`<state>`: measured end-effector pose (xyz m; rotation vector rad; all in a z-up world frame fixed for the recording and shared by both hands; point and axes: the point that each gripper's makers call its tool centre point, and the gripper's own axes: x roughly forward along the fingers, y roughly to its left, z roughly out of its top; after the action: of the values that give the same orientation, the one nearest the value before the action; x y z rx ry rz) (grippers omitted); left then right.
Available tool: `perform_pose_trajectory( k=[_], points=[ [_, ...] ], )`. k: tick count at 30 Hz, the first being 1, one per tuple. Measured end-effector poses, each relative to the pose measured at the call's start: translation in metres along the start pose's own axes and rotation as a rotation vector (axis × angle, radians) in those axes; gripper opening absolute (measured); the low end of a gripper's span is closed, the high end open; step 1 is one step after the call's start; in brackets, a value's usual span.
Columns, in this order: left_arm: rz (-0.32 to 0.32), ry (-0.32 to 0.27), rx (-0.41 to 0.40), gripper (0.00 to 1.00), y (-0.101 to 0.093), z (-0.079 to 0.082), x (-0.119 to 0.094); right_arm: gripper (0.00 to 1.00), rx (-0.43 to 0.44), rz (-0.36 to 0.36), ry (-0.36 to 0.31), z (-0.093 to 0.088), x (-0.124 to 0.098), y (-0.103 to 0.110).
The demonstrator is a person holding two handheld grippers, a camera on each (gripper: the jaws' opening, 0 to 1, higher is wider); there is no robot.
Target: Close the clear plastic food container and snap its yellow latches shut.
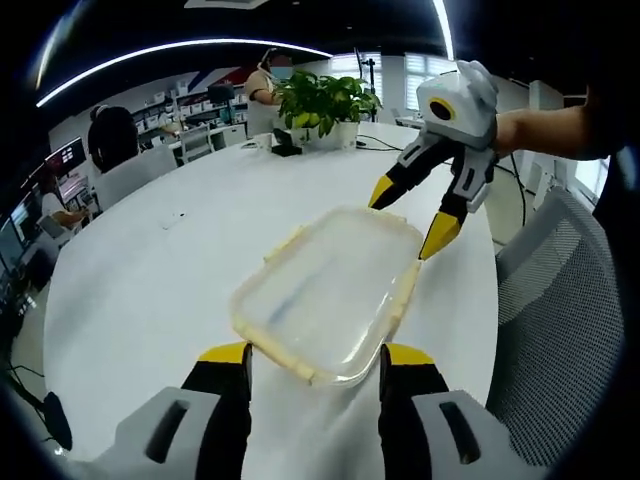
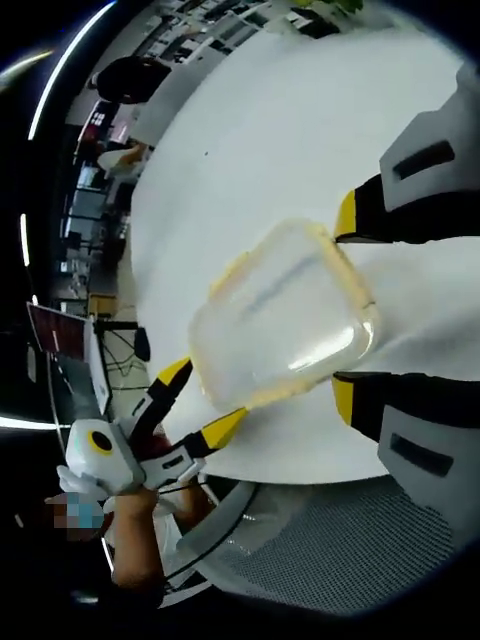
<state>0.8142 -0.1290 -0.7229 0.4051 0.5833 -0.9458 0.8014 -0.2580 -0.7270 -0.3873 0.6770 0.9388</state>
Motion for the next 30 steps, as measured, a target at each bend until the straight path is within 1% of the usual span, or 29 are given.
perform_pose_trajectory(
  k=[13,20,30],
  points=[
    [0.003,0.005,0.002,0.45,0.022,0.008,0.011,0.48,-0.008,-0.008,0.011,0.009,0.011,-0.022],
    [0.013,0.010,0.017,0.45,0.036,0.012,0.017,0.48,-0.004,-0.018,0.012,0.016,0.018,-0.033],
    [0.018,0.011,0.007,0.44,0.044,0.015,0.021,0.48,-0.009,-0.016,0.024,0.020,0.023,-0.045]
  ],
)
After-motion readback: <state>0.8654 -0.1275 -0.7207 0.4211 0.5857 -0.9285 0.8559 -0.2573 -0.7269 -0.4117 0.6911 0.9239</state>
